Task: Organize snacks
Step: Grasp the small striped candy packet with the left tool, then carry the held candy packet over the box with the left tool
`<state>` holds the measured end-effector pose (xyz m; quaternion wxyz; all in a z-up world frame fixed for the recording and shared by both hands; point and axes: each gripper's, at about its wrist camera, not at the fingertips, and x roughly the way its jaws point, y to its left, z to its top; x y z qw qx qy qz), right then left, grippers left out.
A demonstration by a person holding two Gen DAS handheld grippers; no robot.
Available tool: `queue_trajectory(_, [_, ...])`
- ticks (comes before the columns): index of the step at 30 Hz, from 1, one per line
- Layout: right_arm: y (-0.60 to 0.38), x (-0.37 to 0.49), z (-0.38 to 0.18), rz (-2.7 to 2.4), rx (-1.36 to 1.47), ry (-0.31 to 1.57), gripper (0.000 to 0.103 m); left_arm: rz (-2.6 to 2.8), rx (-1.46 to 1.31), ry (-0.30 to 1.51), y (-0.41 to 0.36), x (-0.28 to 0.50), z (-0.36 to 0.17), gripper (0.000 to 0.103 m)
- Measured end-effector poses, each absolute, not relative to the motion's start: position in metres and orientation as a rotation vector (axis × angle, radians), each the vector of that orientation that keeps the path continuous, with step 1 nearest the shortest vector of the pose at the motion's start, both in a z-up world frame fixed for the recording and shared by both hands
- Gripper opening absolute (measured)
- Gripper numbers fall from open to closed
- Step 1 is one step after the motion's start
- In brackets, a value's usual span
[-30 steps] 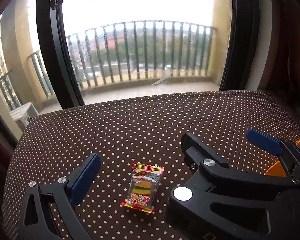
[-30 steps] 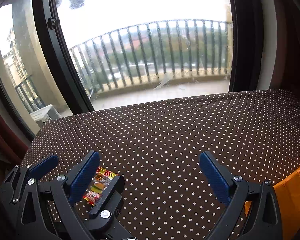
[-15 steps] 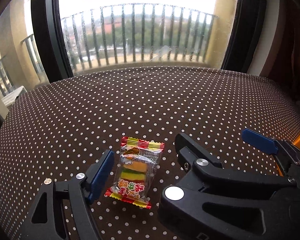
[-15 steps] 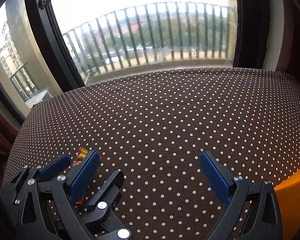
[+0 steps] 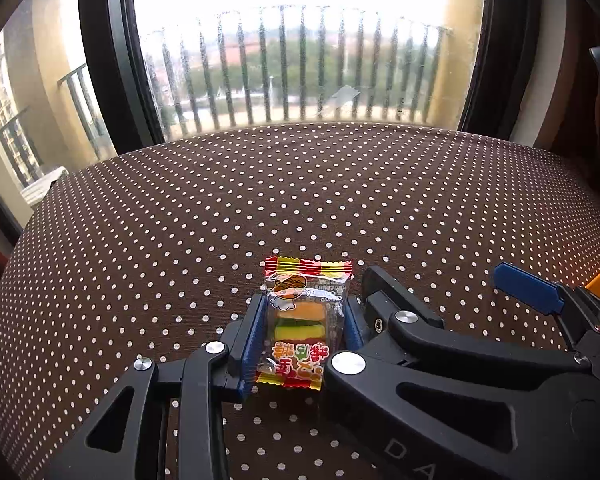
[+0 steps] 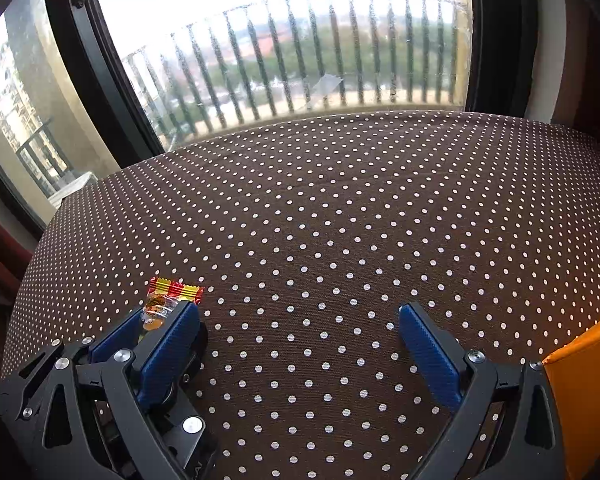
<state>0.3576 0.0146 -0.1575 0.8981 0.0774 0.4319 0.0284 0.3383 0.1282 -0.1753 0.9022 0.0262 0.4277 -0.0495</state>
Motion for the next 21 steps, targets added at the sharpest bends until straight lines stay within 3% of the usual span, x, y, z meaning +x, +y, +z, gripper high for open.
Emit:
queue_trajectory(13, [0.012,0.342,-0.16,0.025,0.137,0.918,0.101,-0.111,-0.004,0.971,0.122,0.322,-0.167,0.033])
queue_trajectory(21, [0.019,0.295,-0.119,0.075,0.119,0.846,0.101,-0.072,-0.004,0.85,0.12,0.266,-0.121,0.031])
